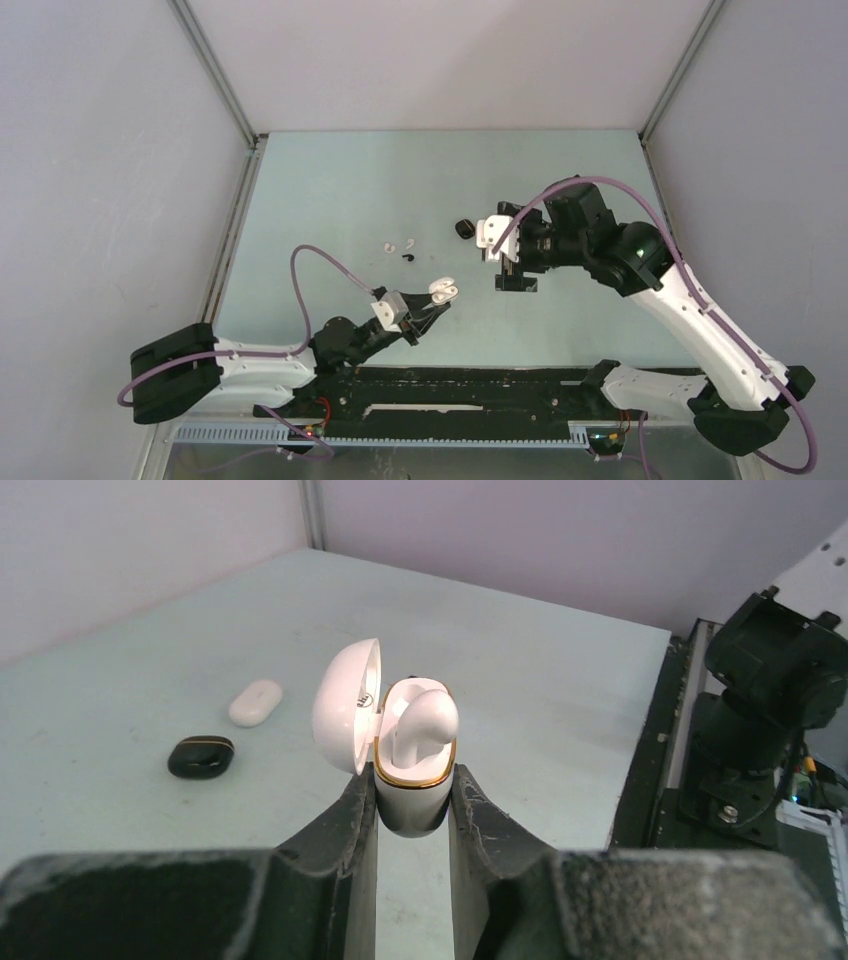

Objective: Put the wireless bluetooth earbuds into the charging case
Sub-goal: Insert the left earbud into the left side groove of the charging case, then pick up the right earbud from the center of the board.

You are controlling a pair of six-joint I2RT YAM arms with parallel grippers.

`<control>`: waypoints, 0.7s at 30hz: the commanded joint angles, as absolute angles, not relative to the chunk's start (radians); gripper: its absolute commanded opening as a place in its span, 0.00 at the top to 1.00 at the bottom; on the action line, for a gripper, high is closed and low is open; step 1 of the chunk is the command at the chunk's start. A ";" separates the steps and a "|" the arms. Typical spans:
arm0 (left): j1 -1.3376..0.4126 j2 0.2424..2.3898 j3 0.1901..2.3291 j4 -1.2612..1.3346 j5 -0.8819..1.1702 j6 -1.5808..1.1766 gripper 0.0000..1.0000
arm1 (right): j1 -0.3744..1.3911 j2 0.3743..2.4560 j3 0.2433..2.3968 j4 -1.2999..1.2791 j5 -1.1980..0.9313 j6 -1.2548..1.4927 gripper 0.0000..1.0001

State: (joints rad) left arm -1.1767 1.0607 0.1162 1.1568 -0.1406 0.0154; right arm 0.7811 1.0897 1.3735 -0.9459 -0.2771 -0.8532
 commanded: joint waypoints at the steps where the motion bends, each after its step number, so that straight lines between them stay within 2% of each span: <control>1: -1.183 1.080 0.170 1.140 -0.086 -0.031 1.00 | 0.699 1.141 1.440 -1.054 -0.602 -0.634 0.09; 5: -1.183 1.108 0.207 1.098 -0.043 -0.029 1.00 | 0.600 1.172 1.430 -1.079 -0.776 -0.594 0.01; 13: -1.183 1.147 0.275 1.030 -0.008 -0.031 1.00 | 0.570 1.211 1.396 -1.040 -0.902 -0.563 0.00; 17: -1.183 1.156 0.298 1.007 0.013 -0.030 1.00 | 0.555 1.259 1.388 -1.044 -0.891 -0.583 0.04; 21: -1.183 1.101 0.300 0.932 -0.036 -0.033 1.00 | 0.461 1.307 1.358 -1.000 -1.033 -0.589 0.10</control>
State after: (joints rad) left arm -1.1778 1.1519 0.2710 0.9771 -0.0120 -0.0269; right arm 0.5362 1.2613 1.3880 -1.0565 -0.8917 -0.5949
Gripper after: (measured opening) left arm 0.262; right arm 0.920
